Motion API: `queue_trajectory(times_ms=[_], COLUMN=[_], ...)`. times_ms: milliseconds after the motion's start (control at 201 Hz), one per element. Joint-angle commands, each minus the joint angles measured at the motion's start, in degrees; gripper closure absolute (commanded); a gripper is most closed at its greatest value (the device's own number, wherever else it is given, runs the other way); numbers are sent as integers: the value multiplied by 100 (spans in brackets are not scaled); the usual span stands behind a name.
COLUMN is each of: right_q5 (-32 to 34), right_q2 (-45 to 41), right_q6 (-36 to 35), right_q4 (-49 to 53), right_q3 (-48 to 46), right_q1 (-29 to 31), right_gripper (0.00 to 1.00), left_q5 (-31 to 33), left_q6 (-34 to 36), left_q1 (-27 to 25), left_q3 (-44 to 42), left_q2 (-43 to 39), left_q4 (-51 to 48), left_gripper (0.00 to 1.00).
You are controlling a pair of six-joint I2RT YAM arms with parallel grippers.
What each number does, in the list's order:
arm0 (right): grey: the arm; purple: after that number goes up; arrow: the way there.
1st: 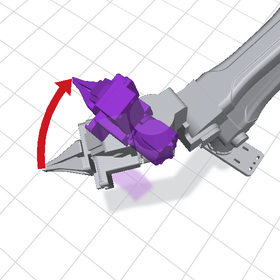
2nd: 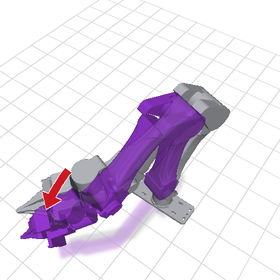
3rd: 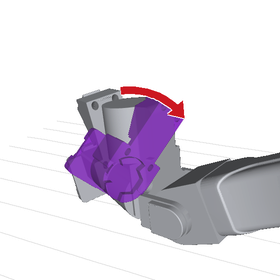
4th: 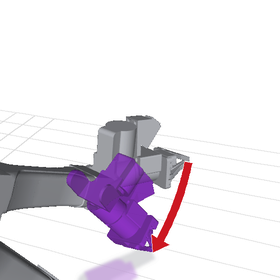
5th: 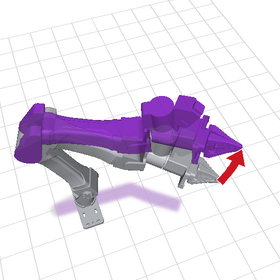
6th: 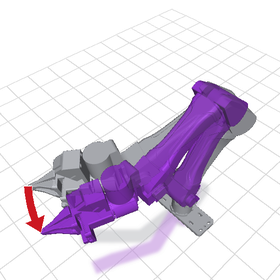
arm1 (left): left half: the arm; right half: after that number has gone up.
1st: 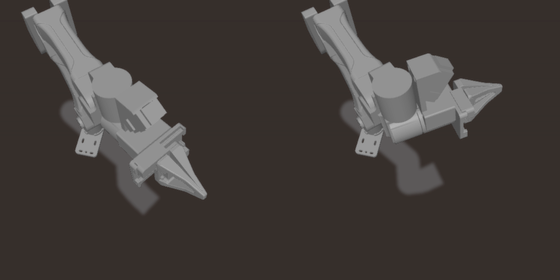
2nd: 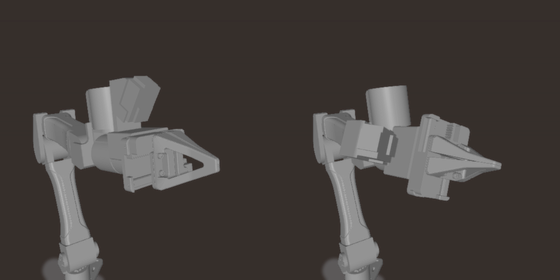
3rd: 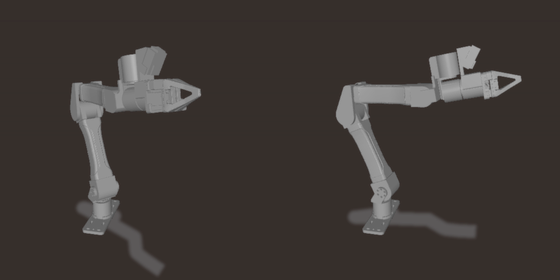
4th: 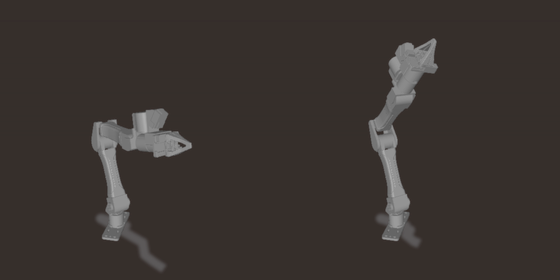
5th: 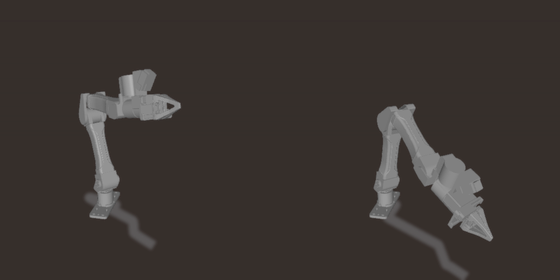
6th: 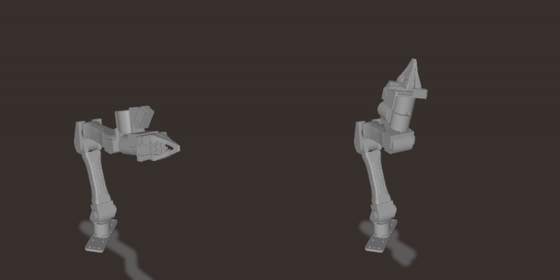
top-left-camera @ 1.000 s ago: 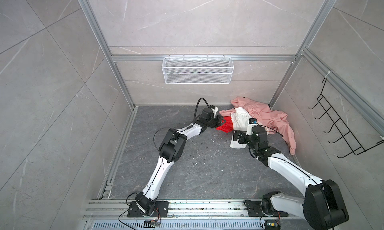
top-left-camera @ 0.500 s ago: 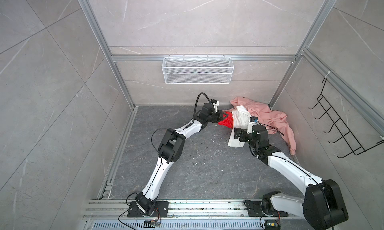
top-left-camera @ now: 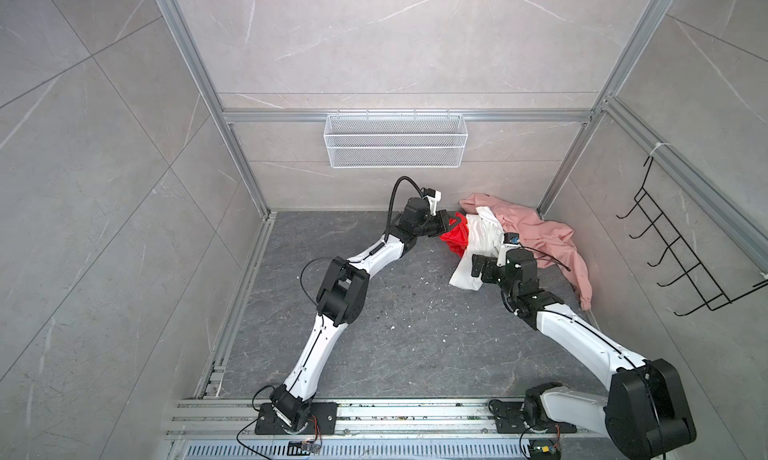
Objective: Pick out a specific cloth from the pile
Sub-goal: 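Lift the red cloth with the left gripper while the right gripper holds the white cloth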
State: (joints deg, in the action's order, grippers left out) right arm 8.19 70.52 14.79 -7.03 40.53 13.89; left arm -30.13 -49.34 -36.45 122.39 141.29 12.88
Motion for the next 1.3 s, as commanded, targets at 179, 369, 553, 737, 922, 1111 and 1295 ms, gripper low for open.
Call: queue_trajectory(times_ms=[179, 369, 553, 737, 922, 1111, 1295], right_q5=[94, 78, 52, 69, 62, 43, 38], right_q2=[28, 37, 45, 23, -1, -16, -55], right_q6=[-81, -81, -81, -63, -30, 5, 24], right_q4=[127, 134, 131, 132, 155, 153, 143], right_q3=[269, 306, 315, 316, 289, 244, 212], right_q1=[-92, -114, -133, -182, -203, -220, -237], right_gripper=[0, 0, 0, 0, 0, 0, 0], left_q5=[-54, -46, -32, -142, -151, -154, -134], left_q6=[-13, -3, -23, -72, -36, -57, -36], left_q1=[-38, -51, -89, -161, -189, -207, -225], left_q3=[669, 734, 827, 1050, 1012, 989, 1033], left_q2=[-663, -726, -971, -1002, -1193, -1340, -1453], left_q4=[552, 547, 590, 625, 690, 827, 890], left_gripper=[100, 100, 100, 100, 100, 100, 100])
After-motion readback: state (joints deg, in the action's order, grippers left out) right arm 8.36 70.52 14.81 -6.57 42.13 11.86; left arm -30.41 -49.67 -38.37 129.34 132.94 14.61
